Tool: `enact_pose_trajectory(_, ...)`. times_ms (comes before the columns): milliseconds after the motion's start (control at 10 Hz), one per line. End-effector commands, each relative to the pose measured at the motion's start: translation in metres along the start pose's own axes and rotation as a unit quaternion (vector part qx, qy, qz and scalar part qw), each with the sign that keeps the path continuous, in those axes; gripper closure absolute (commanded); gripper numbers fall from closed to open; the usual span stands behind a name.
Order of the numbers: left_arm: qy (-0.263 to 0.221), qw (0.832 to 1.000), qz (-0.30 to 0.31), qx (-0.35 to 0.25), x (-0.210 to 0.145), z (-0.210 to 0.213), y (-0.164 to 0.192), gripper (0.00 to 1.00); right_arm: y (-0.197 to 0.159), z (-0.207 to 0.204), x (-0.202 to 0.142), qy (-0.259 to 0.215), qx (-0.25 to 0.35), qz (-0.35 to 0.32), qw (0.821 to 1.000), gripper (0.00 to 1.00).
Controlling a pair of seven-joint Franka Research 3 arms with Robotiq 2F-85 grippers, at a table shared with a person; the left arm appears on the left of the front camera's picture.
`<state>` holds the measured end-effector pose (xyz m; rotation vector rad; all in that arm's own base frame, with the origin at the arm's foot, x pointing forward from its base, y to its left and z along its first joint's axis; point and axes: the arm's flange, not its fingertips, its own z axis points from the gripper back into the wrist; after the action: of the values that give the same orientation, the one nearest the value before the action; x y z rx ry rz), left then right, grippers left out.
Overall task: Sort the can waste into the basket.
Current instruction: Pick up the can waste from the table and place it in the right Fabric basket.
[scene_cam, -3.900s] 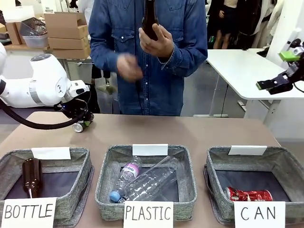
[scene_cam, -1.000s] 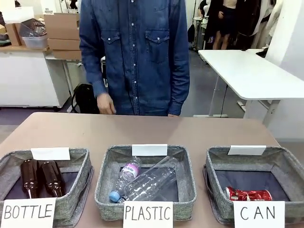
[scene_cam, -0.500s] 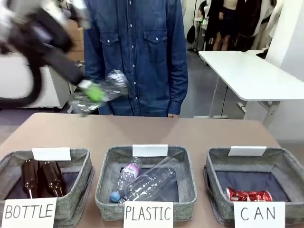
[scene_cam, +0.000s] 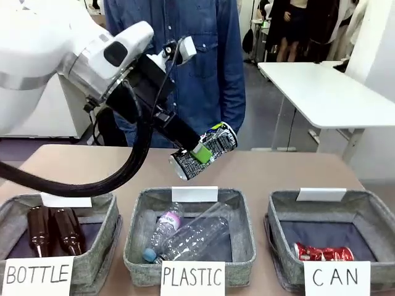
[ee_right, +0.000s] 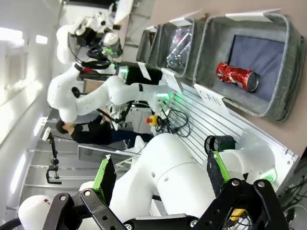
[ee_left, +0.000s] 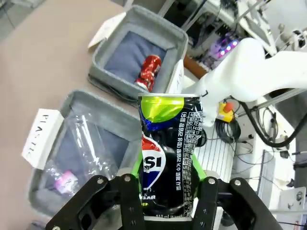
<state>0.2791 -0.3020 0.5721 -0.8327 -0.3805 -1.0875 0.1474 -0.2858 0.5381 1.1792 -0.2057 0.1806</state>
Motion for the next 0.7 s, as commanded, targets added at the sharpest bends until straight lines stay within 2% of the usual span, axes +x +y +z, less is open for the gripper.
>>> enact_pose_trajectory(0,-0.012,1.0,-0.007,-0.009,0.006,0.03,0.0,1.0,0.005,0.002,0.0,-0.008,-0.001,-0.001,1.0,0.0)
enact_pose_trajectory(100,-0.012,1.0,-0.007,-0.009,0.006,0.03,0.0,1.0,0.005,0.002,0.0,-0.008,-0.001,-0.001,1.0,0.0)
enact_pose_trajectory(200,-0.01,1.0,-0.001,-0.002,0.003,0.016,0.002,0.61,0.005,0.002,0.0,-0.008,-0.001,-0.001,1.0,0.0)
enact_pose_trajectory(300,-0.05,0.998,-0.036,0.031,0.031,-0.033,-0.001,0.61,0.005,0.002,0.0,-0.008,-0.001,-0.001,1.0,0.0)
enact_pose_trajectory(400,-0.062,0.994,-0.085,0.023,0.066,-0.08,-0.007,0.61,0.005,0.002,0.0,-0.008,-0.001,-0.001,1.0,0.0)
enact_pose_trajectory(500,-0.058,0.99,-0.131,-0.005,0.099,-0.115,-0.012,0.61,0.005,0.002,0.0,-0.008,-0.001,-0.001,1.0,0.0)
enact_pose_trajectory(600,-0.037,0.987,-0.158,0.0,0.123,-0.144,-0.011,0.61,0.005,0.002,0.0,-0.008,-0.001,-0.001,1.0,0.0)
